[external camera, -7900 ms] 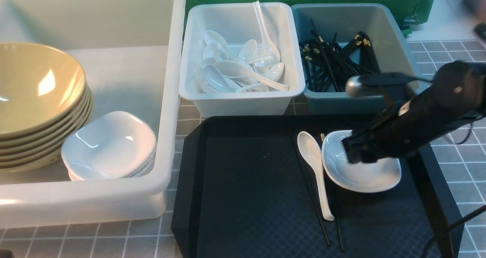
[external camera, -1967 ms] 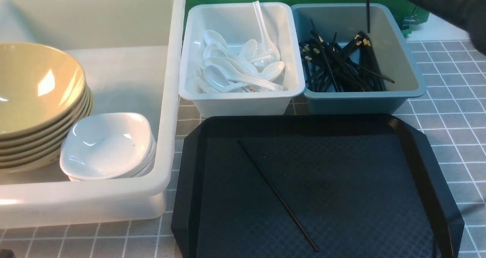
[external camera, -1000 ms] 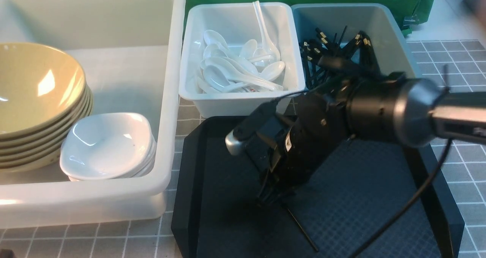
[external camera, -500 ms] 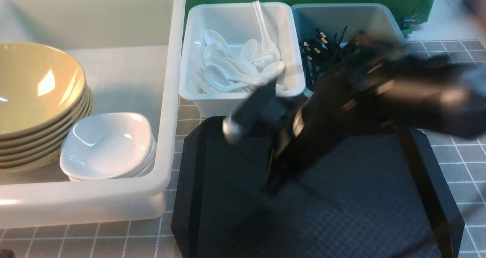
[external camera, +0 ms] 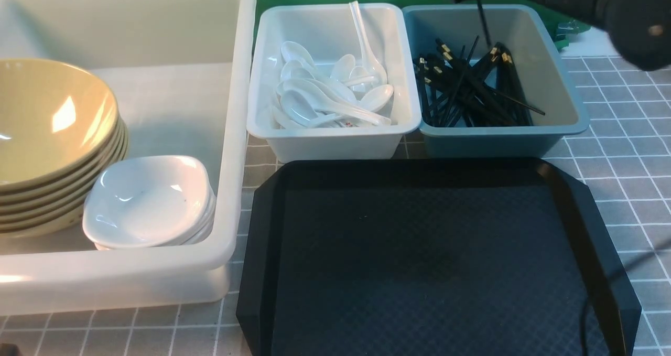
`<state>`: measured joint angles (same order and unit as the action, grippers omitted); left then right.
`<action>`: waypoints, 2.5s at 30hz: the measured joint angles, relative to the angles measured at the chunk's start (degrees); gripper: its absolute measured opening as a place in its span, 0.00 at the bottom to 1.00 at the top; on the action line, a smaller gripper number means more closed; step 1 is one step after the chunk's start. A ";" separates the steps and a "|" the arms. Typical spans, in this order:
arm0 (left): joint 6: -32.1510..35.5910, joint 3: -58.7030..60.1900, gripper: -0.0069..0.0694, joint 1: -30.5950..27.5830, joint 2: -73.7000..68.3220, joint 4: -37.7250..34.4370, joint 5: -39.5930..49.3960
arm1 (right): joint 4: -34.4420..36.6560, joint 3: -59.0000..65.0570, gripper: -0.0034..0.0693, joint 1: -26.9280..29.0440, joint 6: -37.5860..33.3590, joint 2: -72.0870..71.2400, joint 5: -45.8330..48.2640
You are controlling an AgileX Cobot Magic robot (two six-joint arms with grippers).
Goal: On grey table put chopsticks spoon bowls plates into blue grey white boxes.
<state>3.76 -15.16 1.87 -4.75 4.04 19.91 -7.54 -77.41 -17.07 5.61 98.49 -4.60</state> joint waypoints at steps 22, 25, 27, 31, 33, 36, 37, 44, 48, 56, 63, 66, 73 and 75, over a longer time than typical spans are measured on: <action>0.00 0.00 0.08 0.00 0.00 2.64 -1.10 | 0.14 34.98 0.09 -4.41 -12.92 -57.48 7.62; 0.00 0.00 0.08 0.00 0.00 2.70 -1.22 | 0.14 47.83 0.09 -4.55 -12.92 -63.89 3.19; 0.00 0.00 0.08 0.00 0.00 2.70 -1.22 | 0.14 56.00 0.09 -4.55 -12.92 -66.73 1.14; 0.00 0.00 0.08 0.00 0.00 2.70 -1.22 | 0.09 66.14 0.09 -4.55 -11.41 -72.46 -0.31; 0.00 0.00 0.08 0.00 0.00 2.70 -1.24 | 0.09 71.41 0.09 -4.55 -9.02 -74.51 -0.98; 0.00 0.00 0.08 0.00 0.00 2.70 -1.24 | 0.09 76.41 0.09 -4.55 -7.38 -75.19 -1.57; 0.00 0.00 0.08 0.00 0.00 2.70 -1.24 | 0.15 77.72 0.09 -4.55 -6.70 -75.25 -1.75; 0.00 0.00 0.08 0.00 0.00 2.64 -1.18 | 1.30 79.04 0.10 -1.82 -4.90 -80.98 -4.40; 0.00 0.00 0.08 0.00 0.00 2.64 -0.48 | 1.73 79.04 0.10 5.34 -5.61 -89.56 -3.18; 0.00 0.00 0.08 0.00 0.05 2.64 0.19 | 7.89 79.04 0.11 20.14 -6.50 -99.15 12.05; 0.00 0.00 0.08 0.00 0.05 2.64 0.59 | 8.41 79.04 0.11 20.56 -5.61 -99.15 22.87; 0.00 0.00 0.08 0.00 0.05 2.64 0.66 | 8.41 79.04 0.12 20.56 -5.61 -99.15 23.20; 0.00 0.00 0.08 0.00 0.05 2.64 0.70 | 8.41 79.04 0.13 20.56 -5.61 -99.15 23.32; 0.00 0.00 0.08 0.00 0.05 2.64 0.70 | 8.41 78.99 0.13 20.56 -5.61 -99.15 23.32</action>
<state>3.76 -15.16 1.87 -4.70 6.69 20.61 0.87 1.58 3.49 0.00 -0.66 18.72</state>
